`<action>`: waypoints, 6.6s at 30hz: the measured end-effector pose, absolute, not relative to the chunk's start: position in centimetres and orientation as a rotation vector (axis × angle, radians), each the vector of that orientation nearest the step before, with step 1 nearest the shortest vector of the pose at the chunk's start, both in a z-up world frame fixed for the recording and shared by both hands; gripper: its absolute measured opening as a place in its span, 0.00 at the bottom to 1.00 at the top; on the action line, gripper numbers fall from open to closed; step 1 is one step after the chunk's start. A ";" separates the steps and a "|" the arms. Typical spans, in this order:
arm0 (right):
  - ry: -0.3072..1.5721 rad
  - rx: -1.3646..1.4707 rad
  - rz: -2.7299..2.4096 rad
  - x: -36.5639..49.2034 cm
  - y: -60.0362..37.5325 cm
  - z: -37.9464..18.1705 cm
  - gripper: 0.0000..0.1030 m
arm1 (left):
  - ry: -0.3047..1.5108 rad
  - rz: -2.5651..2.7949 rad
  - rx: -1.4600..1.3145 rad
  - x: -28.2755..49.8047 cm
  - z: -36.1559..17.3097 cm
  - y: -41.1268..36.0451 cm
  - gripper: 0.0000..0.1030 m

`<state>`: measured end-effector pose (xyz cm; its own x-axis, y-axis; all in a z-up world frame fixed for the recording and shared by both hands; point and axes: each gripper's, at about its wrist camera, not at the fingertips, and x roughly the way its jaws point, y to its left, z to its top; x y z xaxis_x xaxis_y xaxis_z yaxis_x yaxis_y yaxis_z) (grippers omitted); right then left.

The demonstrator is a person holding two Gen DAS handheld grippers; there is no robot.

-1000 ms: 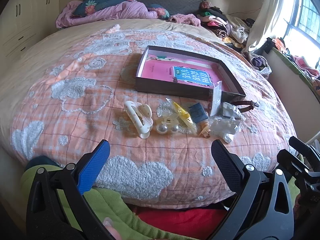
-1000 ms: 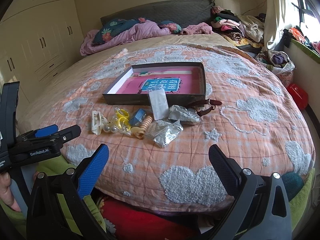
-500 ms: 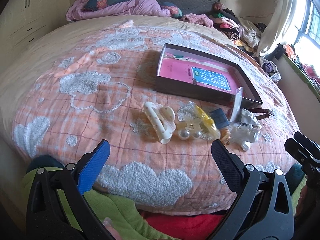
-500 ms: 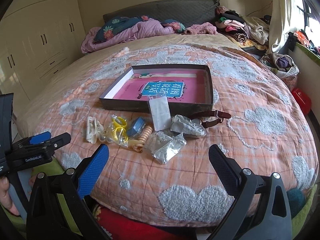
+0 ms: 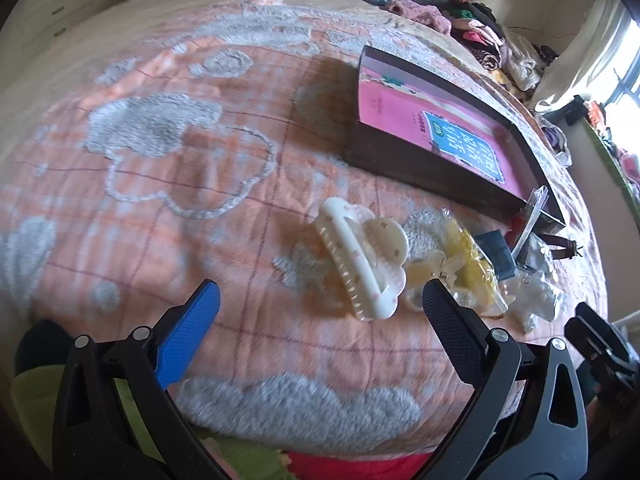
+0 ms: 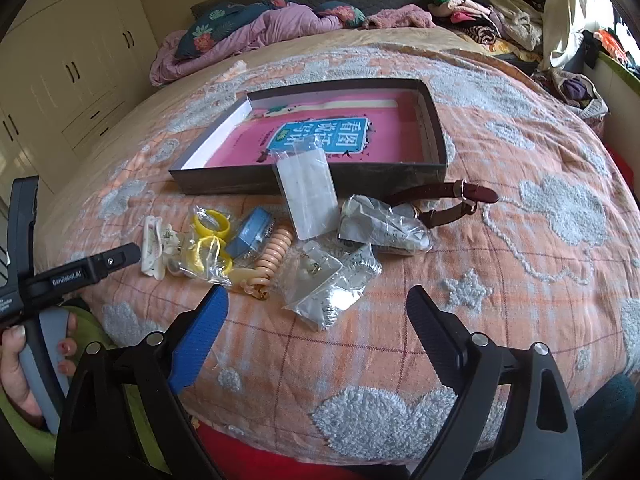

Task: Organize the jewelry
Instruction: 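Grasp the white claw clip with left tool while right tool grasps earring packet, then place the claw clip in the box with left tool while right tool drops packet, then withdraw both open tools from the box back over the loose items, then grasp the clear plastic packet beside the box with the left tool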

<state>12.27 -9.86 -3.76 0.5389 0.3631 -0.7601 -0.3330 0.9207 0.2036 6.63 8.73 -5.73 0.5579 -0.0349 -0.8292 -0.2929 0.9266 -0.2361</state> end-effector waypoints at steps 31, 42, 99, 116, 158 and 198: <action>0.879 0.085 0.523 14.8 -9.3 -4.1 0.21 | 0.910 0.058 -0.300 9.8 -6.1 7.6 0.41; 0.779 0.124 0.525 15.8 -10.8 -0.5 0.21 | 0.867 0.042 -0.282 11.6 -3.2 8.0 0.40; 0.759 0.235 0.349 23.9 -15.1 -1.2 0.74 | 0.909 0.034 -0.229 21.8 -4.3 6.4 0.47; 0.665 0.258 0.365 19.9 -16.9 3.1 0.83 | 0.795 0.045 -0.208 17.2 1.4 5.4 0.88; 0.685 0.196 0.417 13.0 -16.9 3.9 0.93 | 0.831 0.013 -0.194 8.5 0.8 4.1 0.91; 0.870 0.150 0.370 15.5 -16.2 -4.9 0.93 | 0.939 -0.245 -0.195 14.0 -2.7 -2.8 0.52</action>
<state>15.49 -16.22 -4.91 0.5860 0.3769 -0.7174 -0.2560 0.9260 0.2774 13.99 -2.79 -2.73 0.5663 -0.2909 -0.7712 0.1221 0.9549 -0.2706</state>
